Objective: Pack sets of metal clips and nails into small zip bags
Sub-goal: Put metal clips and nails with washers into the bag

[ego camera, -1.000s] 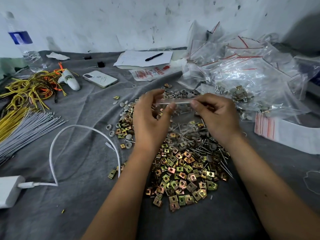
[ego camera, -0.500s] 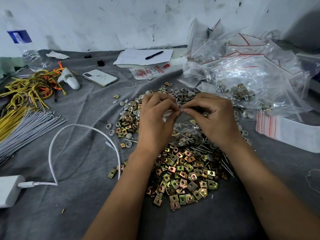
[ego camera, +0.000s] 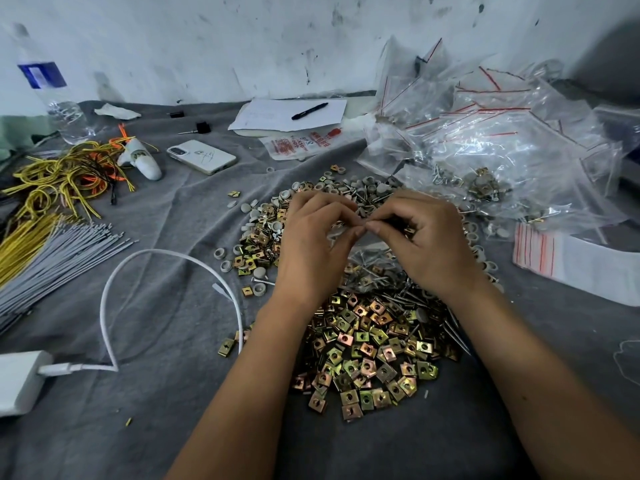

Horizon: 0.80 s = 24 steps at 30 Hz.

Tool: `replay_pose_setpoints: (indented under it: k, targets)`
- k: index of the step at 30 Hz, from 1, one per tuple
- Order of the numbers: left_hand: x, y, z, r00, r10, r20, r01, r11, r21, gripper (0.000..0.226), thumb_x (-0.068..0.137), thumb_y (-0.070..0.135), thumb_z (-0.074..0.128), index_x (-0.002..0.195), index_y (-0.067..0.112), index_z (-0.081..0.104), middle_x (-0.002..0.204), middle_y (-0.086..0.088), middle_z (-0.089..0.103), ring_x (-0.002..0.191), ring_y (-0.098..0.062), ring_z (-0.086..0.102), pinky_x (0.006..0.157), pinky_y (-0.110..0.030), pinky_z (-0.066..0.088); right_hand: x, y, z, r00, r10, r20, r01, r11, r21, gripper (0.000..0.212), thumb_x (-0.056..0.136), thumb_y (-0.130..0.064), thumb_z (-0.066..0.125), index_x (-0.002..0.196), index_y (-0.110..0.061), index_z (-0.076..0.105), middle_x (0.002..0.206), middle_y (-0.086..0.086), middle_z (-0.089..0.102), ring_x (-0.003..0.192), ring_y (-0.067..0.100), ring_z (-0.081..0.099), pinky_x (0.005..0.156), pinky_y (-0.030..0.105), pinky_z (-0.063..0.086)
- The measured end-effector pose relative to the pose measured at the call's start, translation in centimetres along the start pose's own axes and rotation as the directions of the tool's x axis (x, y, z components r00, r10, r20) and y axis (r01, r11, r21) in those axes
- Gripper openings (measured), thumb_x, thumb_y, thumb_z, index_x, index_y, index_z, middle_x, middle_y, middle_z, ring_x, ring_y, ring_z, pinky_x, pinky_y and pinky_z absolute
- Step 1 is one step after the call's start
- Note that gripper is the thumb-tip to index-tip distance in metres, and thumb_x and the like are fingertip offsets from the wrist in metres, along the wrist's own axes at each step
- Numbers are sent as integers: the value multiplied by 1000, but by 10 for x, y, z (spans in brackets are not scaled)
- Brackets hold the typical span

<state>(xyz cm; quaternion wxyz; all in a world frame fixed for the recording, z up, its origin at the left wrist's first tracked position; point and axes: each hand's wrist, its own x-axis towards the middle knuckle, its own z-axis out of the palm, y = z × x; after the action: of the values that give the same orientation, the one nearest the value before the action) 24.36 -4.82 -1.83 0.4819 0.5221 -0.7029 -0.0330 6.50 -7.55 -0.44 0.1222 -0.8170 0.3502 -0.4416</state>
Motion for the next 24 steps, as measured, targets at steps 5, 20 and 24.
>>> replay_pose_setpoints:
  k: [5, 20, 24]
  targets:
    - [3, -9, -8, 994, -102, -28, 100, 993, -62, 9, 85, 15, 82, 87, 20, 75, 107, 12, 72, 107, -13, 56, 92, -27, 41, 1, 10, -6, 994, 85, -73, -81, 995, 52, 3, 91, -8, 73, 95, -8, 74, 86, -6, 64, 79, 6, 59, 70, 18, 44]
    - [2, -8, -8, 917, -399, 11, 359, 810, -464, 9, 87, 6, 79, 80, 6, 73, 107, 5, 76, 108, -29, 68, 96, -60, 52, -1, 15, -7, 953, 283, -105, -248, 933, 262, 10, 95, -13, 71, 99, -22, 71, 94, -3, 71, 84, 12, 68, 70, 21, 53]
    - [2, -8, -9, 926, -376, 26, 348, 825, -446, 5, 88, 7, 78, 86, 8, 73, 109, 4, 74, 108, -26, 67, 96, -58, 54, 1, 14, -8, 969, 236, -76, -215, 952, 219, 14, 90, -9, 75, 97, -20, 74, 91, -6, 70, 83, 8, 65, 70, 19, 52]
